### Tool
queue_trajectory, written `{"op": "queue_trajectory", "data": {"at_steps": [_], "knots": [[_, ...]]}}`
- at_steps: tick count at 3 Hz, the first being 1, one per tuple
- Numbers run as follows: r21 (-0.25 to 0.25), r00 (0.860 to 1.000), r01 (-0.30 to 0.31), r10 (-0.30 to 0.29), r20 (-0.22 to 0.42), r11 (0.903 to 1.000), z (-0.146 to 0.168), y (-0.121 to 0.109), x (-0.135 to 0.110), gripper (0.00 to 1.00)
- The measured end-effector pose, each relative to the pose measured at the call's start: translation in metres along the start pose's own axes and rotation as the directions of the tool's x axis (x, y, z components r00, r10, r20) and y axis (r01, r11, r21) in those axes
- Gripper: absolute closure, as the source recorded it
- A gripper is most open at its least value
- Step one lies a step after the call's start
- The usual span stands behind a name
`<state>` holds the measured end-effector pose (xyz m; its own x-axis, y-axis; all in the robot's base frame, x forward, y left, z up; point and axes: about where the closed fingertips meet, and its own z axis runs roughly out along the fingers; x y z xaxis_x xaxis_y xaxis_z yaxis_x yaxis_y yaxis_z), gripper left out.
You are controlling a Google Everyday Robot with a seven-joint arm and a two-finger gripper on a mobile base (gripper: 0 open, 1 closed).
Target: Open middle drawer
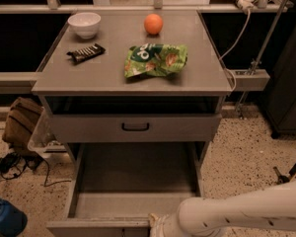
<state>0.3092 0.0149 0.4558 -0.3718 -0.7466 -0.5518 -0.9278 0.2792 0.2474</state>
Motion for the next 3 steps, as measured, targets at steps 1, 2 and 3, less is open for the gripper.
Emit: {"op": "queue_trajectory", "data": {"at_steps": [1, 2, 3], "knots": [[0.102, 0.998, -0.054, 0.051, 0.027, 0.9934, -0.061, -0.021, 0.006, 0.0], [0.23, 0.994, -0.099, 0.086, 0.066, 0.9681, -0.142, -0.038, 0.009, 0.0], [0.368, 0.983, -0.178, 0.148, 0.109, 0.9128, -0.225, -0.032, 0.019, 0.0]]}}
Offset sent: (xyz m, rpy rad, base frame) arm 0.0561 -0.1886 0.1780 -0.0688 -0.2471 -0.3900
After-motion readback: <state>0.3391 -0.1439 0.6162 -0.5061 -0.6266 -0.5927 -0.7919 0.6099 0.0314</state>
